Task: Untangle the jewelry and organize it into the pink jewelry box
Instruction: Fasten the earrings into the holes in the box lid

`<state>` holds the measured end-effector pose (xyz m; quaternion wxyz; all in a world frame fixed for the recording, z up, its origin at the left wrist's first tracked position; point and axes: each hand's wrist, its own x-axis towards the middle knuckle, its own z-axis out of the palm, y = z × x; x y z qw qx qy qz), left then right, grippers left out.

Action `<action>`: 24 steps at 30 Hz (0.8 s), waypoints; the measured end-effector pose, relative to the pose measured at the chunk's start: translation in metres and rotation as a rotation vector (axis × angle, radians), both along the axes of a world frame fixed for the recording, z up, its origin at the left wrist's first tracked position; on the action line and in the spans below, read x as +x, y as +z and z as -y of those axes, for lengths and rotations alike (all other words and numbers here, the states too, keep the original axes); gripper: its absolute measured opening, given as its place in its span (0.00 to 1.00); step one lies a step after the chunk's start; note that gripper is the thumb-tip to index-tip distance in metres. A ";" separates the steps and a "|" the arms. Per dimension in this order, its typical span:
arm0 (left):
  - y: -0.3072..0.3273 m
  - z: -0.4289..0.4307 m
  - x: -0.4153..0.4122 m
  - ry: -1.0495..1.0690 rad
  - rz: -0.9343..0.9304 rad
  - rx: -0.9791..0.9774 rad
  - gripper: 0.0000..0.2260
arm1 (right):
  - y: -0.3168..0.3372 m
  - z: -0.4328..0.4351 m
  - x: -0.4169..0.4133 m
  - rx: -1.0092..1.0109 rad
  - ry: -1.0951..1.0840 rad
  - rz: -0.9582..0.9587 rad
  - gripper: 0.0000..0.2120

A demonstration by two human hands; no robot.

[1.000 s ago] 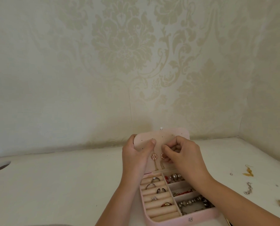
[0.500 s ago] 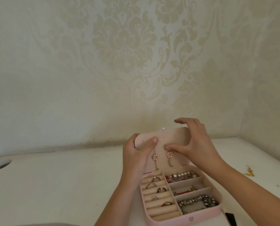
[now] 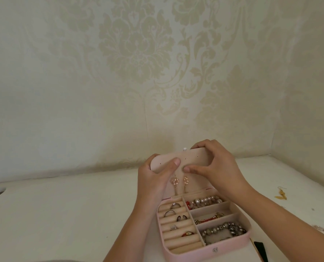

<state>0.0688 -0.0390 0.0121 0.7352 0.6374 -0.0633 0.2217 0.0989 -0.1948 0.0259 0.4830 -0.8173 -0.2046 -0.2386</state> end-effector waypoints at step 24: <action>0.000 -0.001 -0.001 -0.094 -0.090 0.043 0.11 | 0.055 0.006 0.004 -0.602 0.175 -0.273 0.11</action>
